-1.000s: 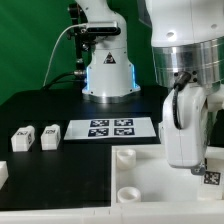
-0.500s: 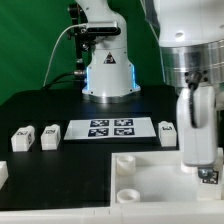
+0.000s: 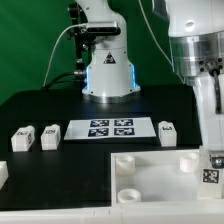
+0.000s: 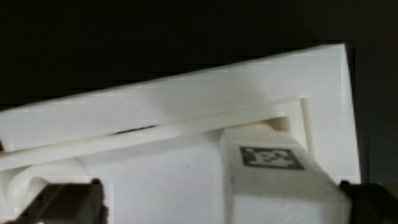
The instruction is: Assemble one leg
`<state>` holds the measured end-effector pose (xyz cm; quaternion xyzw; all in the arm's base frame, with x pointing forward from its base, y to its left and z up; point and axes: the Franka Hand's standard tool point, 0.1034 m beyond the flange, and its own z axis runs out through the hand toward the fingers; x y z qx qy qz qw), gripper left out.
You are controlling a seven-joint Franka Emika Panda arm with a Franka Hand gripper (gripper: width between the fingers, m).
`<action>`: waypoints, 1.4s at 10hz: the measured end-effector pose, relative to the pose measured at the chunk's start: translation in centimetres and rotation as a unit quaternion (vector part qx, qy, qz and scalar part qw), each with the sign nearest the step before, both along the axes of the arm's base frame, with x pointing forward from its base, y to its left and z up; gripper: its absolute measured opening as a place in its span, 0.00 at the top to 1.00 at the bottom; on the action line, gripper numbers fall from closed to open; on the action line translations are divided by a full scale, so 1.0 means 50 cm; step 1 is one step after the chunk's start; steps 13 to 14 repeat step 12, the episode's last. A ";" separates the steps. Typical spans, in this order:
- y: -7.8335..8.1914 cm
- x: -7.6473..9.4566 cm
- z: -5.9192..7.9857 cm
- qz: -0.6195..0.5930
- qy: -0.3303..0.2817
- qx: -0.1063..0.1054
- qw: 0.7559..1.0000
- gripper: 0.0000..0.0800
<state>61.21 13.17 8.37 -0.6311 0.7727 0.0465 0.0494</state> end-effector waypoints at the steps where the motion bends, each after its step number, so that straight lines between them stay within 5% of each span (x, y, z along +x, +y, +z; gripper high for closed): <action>1: -0.001 0.000 -0.003 0.000 0.000 0.000 1.000 0.19; 14: -0.001 -0.001 -0.004 0.000 0.001 -0.001 1.000 0.19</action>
Offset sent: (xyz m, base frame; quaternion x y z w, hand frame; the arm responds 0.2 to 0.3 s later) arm 0.0000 0.0000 0.0000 0.0000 0.0000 0.0000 1.0000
